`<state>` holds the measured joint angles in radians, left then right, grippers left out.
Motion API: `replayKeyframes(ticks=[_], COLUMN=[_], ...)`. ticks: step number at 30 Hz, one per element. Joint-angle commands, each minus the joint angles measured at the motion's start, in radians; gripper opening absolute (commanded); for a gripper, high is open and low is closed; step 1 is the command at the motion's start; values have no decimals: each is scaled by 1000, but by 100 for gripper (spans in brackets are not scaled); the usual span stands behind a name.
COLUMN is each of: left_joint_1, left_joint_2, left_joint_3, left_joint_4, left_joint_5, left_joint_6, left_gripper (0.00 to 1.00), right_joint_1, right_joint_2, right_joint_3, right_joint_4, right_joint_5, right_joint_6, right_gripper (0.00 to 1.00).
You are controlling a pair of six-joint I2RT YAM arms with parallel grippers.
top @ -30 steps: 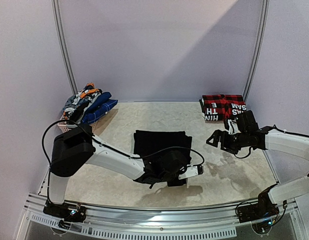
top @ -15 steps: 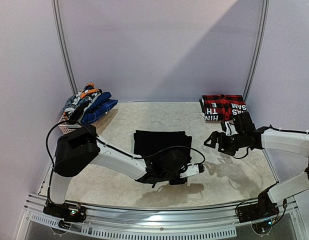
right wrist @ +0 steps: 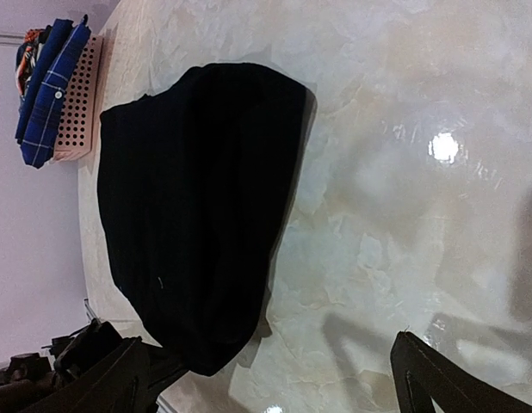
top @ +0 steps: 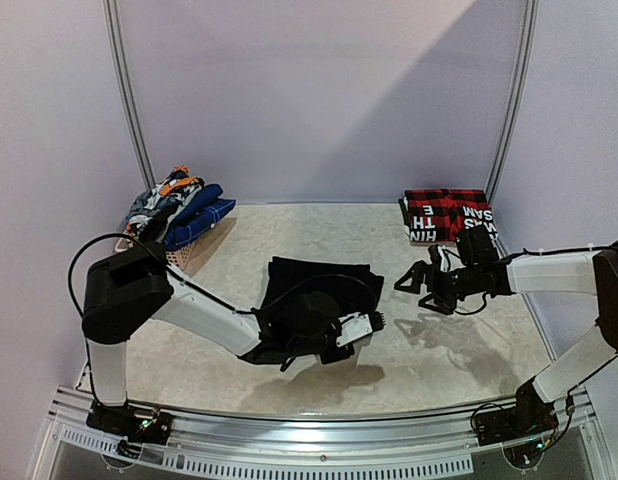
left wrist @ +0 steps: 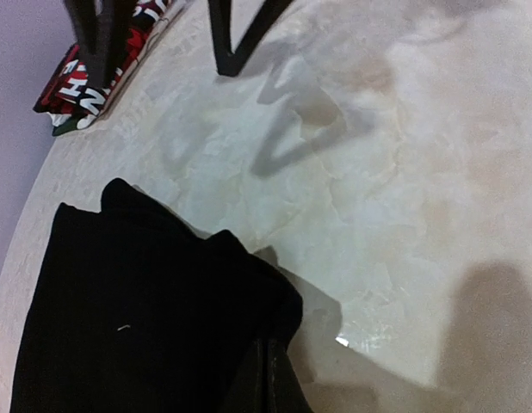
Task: Fold and stack the mixed laundry pile
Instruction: Pick up the square-folded T-shirt from the center of the board, then pass from the left arm to the right
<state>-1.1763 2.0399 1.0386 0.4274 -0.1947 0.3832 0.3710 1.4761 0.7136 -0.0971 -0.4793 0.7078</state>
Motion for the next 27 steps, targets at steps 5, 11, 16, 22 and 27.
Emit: replayKeyframes(ticks=[5, 11, 16, 22, 27], left_joint_1=[50, 52, 52, 52, 51], left_joint_2=[-103, -143, -177, -197, -210], left_joint_3=[-94, -118, -131, -141, -147], left_joint_4=[138, 145, 141, 140, 140], left_joint_5=[108, 123, 121, 128, 143], left_joint_6=[-77, -89, -90, -90, -87], left_gripper=[0, 0, 0, 0, 0], right_joint_1=[53, 74, 88, 103, 103], right_joint_2=[142, 268, 365, 435, 496], right_joint_3=[82, 120, 162, 188, 206], right_joint_4=[143, 244, 275, 325, 386], right_joint_5=[-112, -154, -189, -203, -225], right_joint_6=[96, 187, 233, 288, 344], right_gripper=[99, 99, 99, 96, 88])
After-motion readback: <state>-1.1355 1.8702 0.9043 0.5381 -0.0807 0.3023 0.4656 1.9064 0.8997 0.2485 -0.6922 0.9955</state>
